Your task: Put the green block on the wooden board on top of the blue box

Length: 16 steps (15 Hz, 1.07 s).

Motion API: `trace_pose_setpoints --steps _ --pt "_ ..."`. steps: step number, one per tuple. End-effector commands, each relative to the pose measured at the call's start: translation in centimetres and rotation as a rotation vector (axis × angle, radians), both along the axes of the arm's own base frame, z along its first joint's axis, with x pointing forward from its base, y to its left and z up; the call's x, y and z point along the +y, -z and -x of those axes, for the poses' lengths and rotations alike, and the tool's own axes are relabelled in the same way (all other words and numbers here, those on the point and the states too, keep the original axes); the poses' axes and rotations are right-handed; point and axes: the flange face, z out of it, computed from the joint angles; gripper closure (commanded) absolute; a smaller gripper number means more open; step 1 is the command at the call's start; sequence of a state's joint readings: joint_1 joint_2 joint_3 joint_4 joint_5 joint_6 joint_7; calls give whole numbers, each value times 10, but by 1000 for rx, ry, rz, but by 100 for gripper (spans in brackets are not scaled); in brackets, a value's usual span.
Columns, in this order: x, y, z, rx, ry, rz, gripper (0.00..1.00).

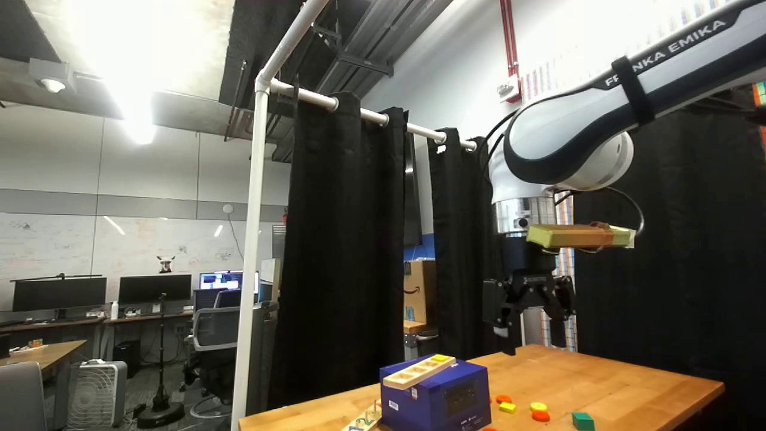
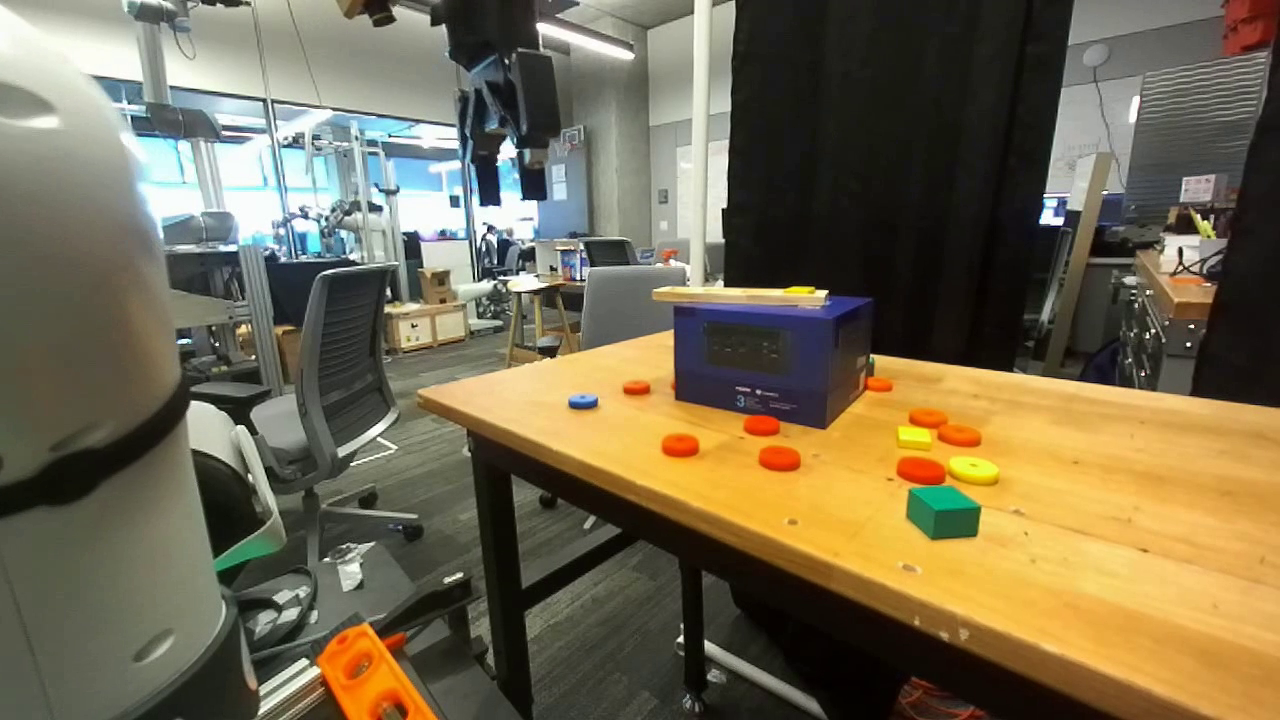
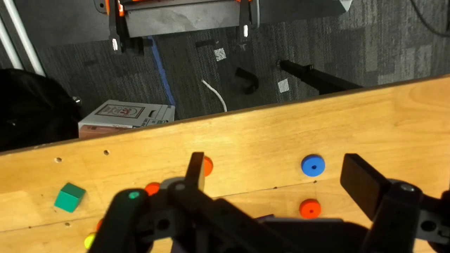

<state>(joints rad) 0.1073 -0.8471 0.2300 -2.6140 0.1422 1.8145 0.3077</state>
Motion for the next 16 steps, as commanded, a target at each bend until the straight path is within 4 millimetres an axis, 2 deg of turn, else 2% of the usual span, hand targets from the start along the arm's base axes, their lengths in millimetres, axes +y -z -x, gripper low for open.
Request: trace_pose_setpoints --steps 1,6,10,16 --pt "-43 11 -16 -45 190 -27 0" --pt "-104 52 -34 -69 433 -51 0" --pt "-145 80 -52 -74 571 -35 0" --pt "-196 119 -69 -70 633 60 0"
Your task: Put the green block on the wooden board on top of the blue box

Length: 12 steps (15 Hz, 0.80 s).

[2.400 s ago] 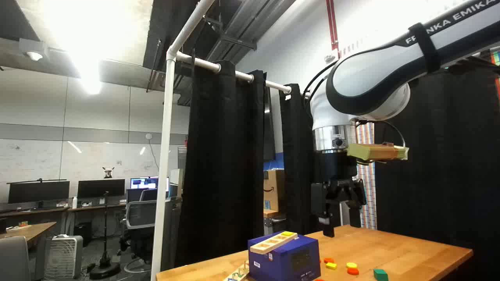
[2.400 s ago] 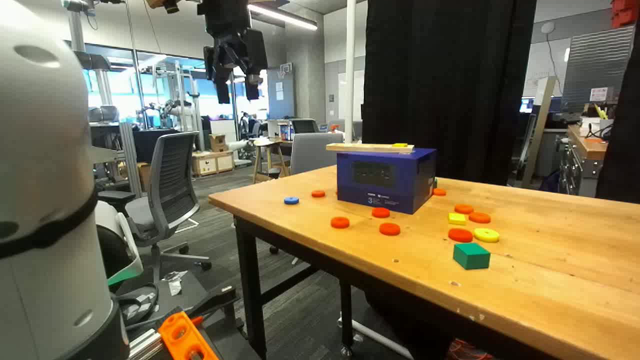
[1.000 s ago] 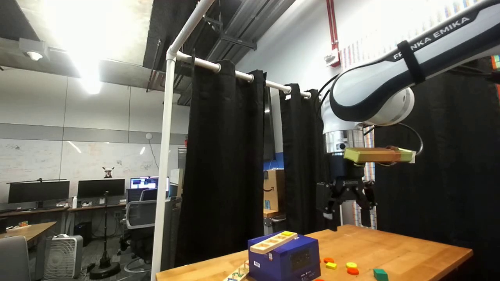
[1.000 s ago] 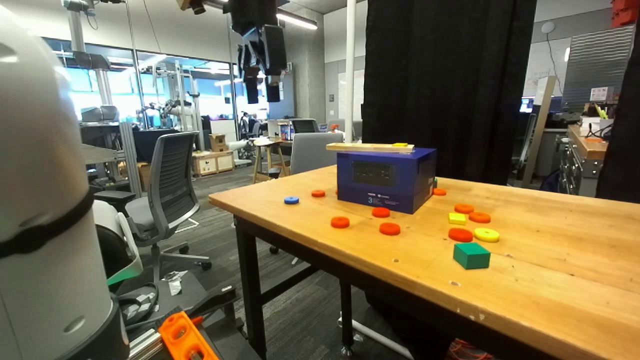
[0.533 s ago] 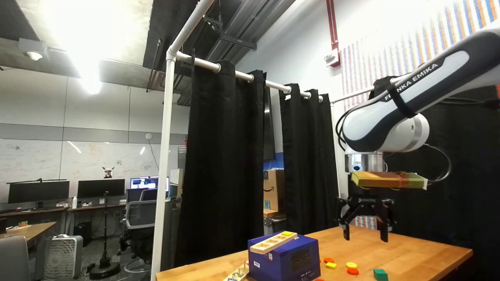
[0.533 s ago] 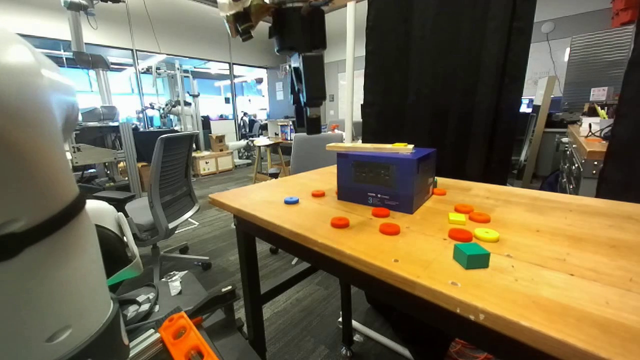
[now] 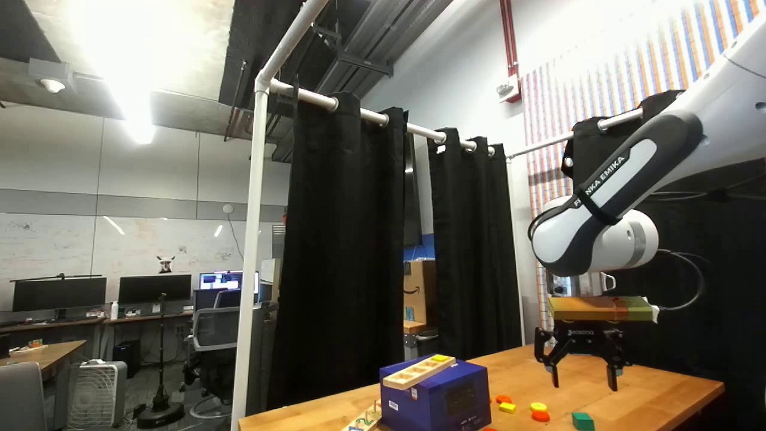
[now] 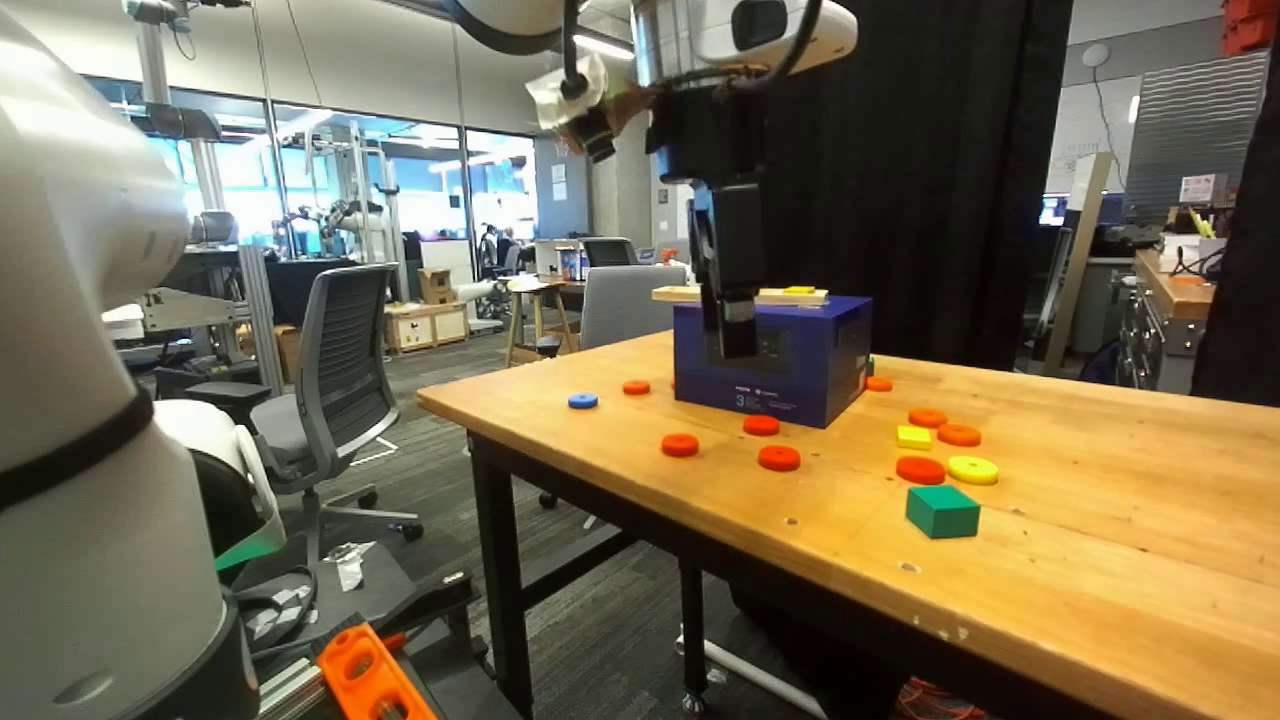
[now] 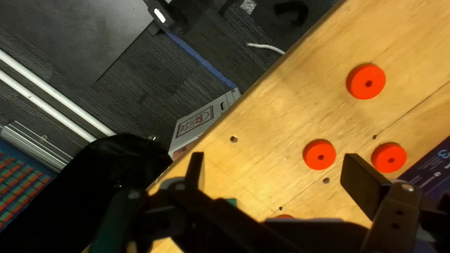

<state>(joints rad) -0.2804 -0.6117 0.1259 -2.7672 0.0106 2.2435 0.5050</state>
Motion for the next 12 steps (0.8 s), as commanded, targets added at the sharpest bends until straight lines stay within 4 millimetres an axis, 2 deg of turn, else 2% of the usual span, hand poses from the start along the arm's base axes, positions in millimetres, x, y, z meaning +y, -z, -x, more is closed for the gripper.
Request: trace_pose_setpoints --steps 1,5,7,12 --pt "-27 21 -12 13 19 60 0" --pt "-52 41 -21 56 -11 97 0" --pt "-61 48 -29 78 -47 54 0" --pt "-90 54 -46 93 -117 -45 0"
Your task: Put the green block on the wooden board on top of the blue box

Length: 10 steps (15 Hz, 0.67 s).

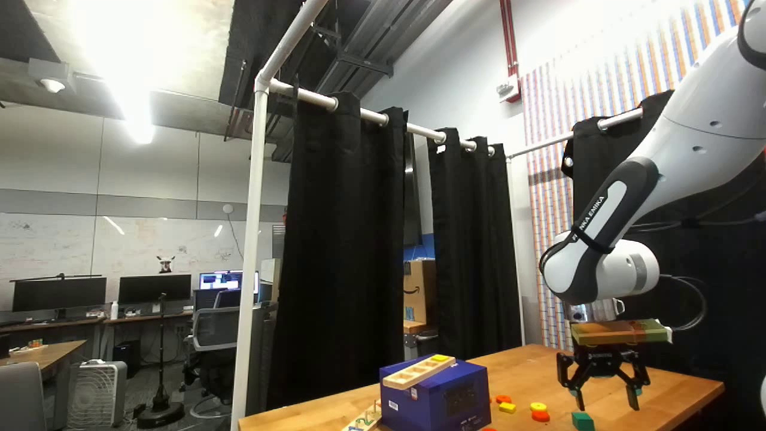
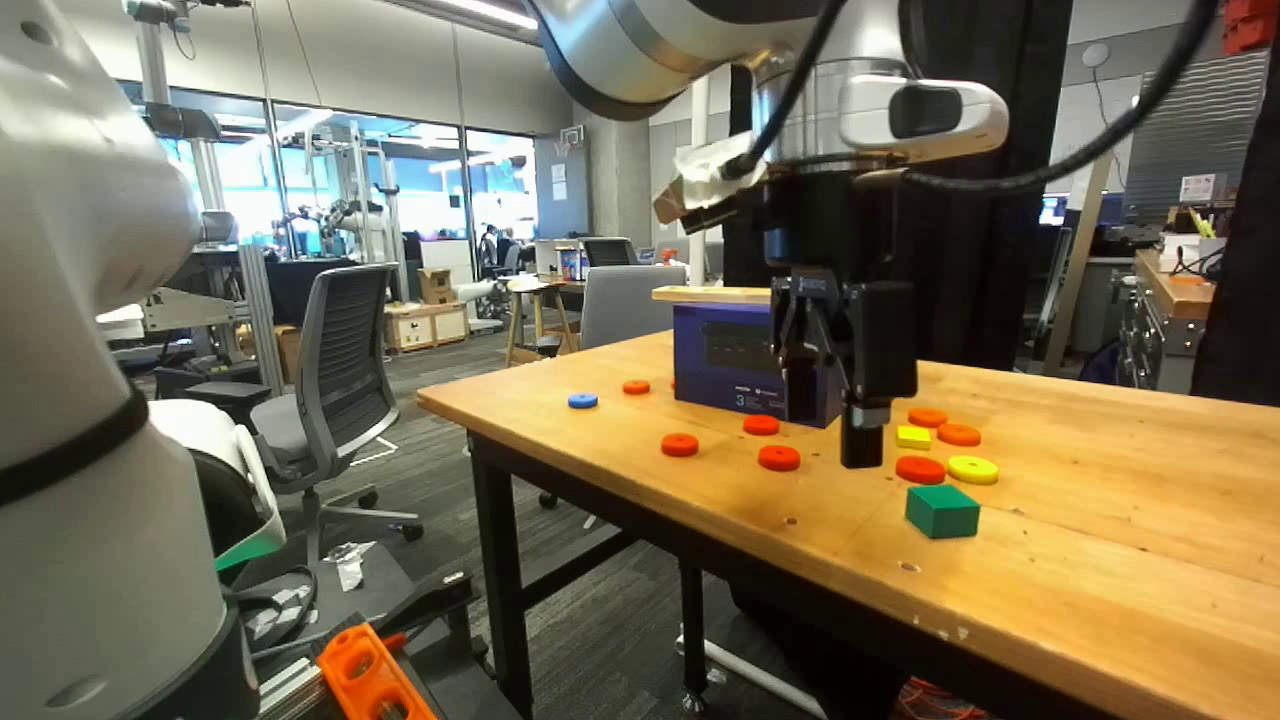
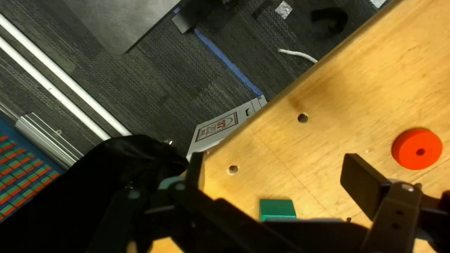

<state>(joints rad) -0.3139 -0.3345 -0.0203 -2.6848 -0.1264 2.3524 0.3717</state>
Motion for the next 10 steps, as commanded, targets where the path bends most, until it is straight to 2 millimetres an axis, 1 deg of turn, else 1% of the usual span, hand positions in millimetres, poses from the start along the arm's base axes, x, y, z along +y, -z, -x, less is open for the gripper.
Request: trace_pose_setpoints --steps 1,3,5,10 --pt "-21 -1 -22 -1 -66 -68 0" --pt "-28 1 -31 5 -98 -95 0" --pt "-29 3 -38 11 -118 -113 0" --pt "-19 13 -57 23 -154 -135 0"
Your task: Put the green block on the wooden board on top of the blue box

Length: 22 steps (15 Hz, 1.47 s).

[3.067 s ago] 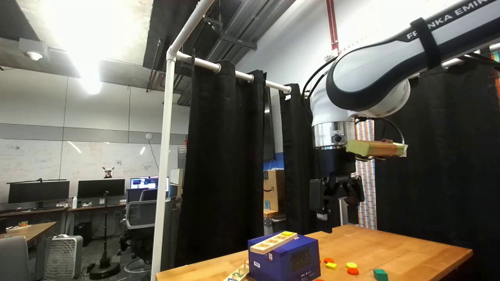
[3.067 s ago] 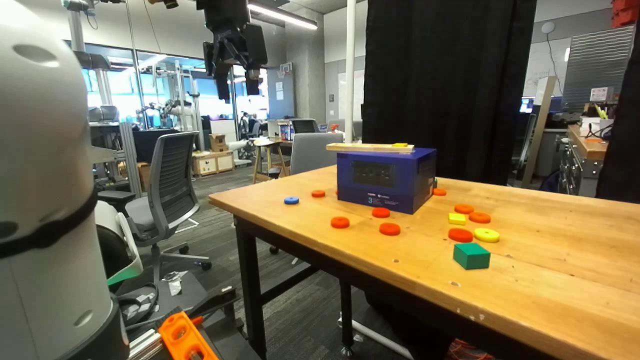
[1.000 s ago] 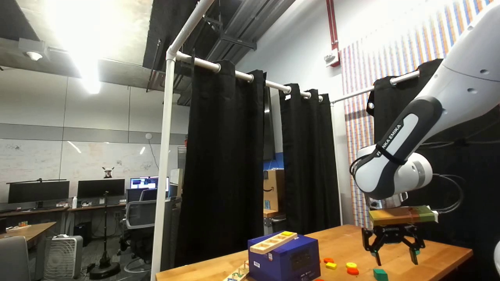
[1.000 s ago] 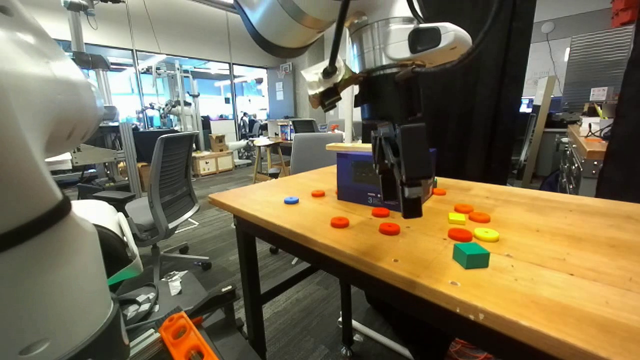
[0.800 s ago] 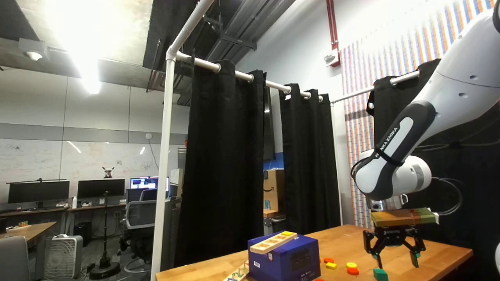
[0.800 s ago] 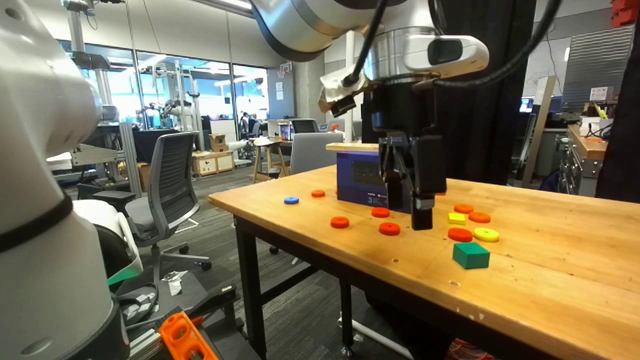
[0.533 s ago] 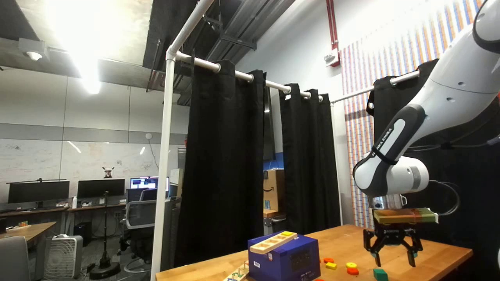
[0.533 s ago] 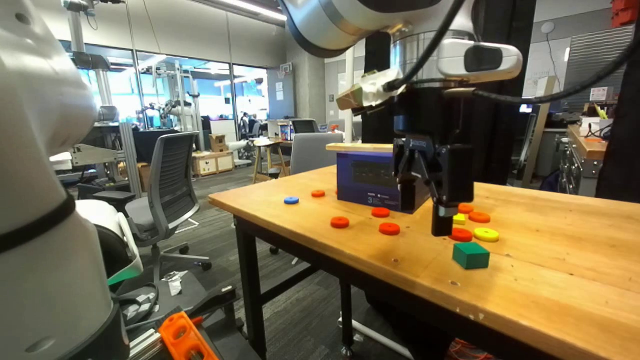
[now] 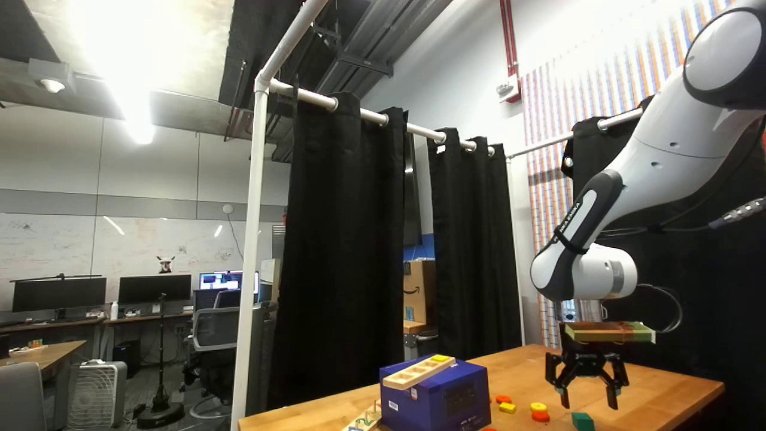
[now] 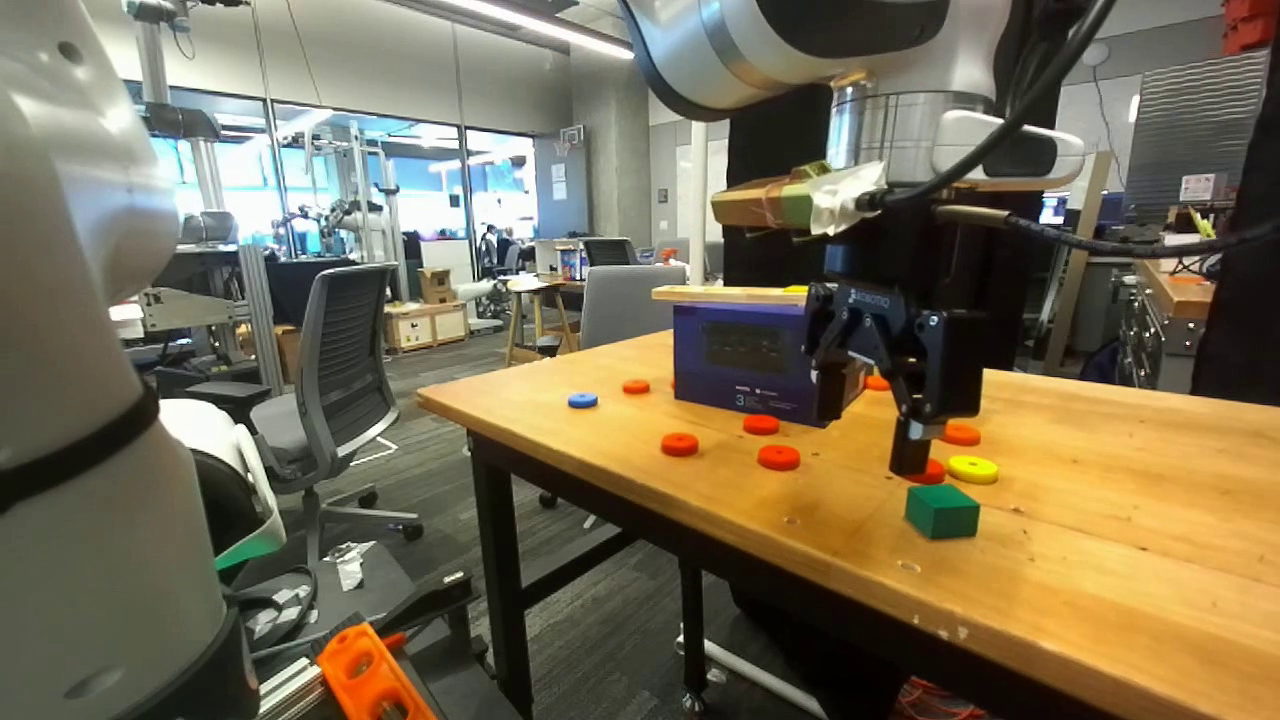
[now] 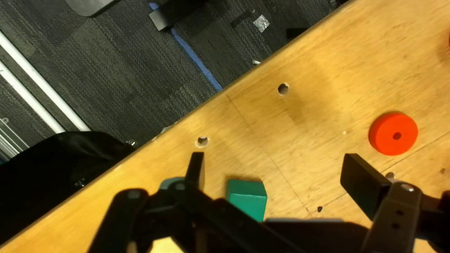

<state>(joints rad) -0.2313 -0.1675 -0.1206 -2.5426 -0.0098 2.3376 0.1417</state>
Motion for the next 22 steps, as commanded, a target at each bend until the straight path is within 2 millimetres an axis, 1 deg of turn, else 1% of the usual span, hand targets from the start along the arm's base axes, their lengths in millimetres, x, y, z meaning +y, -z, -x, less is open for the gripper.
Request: trace_pose_setpoints --steps 1,3,10,17,22 --pt "1 2 -19 14 -28 -23 0" --pt "-1 6 -24 20 -35 -15 0" --pt "-20 15 -35 36 -30 -8 0" --pt "-28 33 -50 57 -37 -13 0" --pt "-37 38 -59 64 -29 -10 0"
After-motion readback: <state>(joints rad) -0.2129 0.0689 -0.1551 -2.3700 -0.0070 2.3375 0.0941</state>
